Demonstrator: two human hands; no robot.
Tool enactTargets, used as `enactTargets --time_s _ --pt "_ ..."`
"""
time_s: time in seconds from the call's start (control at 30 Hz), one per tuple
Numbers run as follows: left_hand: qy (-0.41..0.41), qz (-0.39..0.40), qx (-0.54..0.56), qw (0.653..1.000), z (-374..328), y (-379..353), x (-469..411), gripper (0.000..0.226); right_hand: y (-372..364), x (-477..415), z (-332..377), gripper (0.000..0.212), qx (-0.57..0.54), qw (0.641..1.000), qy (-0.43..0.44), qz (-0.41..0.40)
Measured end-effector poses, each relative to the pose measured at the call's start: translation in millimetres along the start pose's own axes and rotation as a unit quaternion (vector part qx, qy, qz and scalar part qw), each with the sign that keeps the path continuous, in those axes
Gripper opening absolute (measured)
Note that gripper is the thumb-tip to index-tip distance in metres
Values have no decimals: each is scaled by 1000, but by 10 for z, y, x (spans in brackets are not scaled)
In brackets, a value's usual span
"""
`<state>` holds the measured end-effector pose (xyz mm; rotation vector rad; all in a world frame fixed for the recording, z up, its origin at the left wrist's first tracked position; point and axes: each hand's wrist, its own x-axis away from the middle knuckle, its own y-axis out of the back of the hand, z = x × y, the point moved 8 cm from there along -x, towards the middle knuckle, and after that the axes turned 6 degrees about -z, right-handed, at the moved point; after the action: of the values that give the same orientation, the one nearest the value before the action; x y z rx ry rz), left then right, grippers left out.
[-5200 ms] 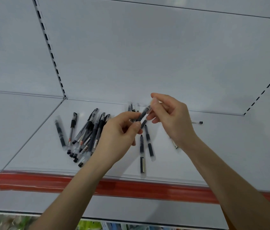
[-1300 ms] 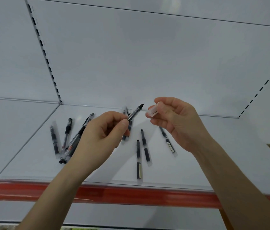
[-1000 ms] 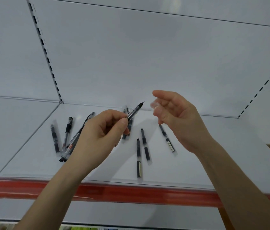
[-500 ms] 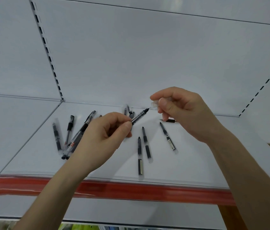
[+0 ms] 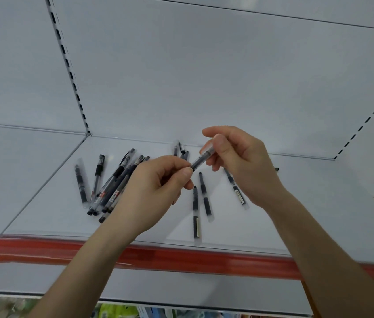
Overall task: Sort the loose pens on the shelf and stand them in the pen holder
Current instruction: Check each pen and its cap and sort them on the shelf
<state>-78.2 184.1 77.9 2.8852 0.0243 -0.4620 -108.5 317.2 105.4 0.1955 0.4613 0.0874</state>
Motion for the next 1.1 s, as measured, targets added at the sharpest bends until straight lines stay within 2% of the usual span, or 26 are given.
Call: enactTargets --time_s 0.1,0.2,0.3,0.37,0.47,0.53,0.67,0.87,0.9,0.97,1.03,1.1 --pt "15 -4 16 1000 69 -32 3 18 -45 -10 -55 16 -4 1000 10 -1" --pt "22 -8 -6 1000 165 -30 -13 19 -73 -26 -169 18 -7 1000 -14 14" --pt "17 -14 -87 996 288 -34 -68 19 -69 -41 -372 17 1 997 -69 27" --pt "0 -46 -162 986 368 18 -100 15 -27 -50 -541 15 18 994 -108 20" --pt "-27 -106 -313 944 502 181 -131 11 101 -41 -798 7 121 982 -148 -4" --pt "2 -129 -367 921 642 309 -151 14 100 12 -933 7 213 963 -165 26" --pt "45 -141 -429 891 753 412 -184 19 -44 100 -1053 28 355 913 -169 108" --pt "44 -128 -479 867 756 393 -213 26 -133 -6 -1080 37 429 873 -180 150" --pt "37 -132 -480 867 752 388 -206 26 -119 -6 -1100 36 425 875 -183 144" --pt "-5 -151 -449 881 685 365 -193 22 -47 8 -1128 25 370 901 -201 108" --pt "-47 -159 -390 906 586 304 -185 17 41 43 -1077 9 260 939 -219 50" --pt "-36 -127 -297 946 533 163 -193 19 47 103 -952 8 130 965 -228 26"
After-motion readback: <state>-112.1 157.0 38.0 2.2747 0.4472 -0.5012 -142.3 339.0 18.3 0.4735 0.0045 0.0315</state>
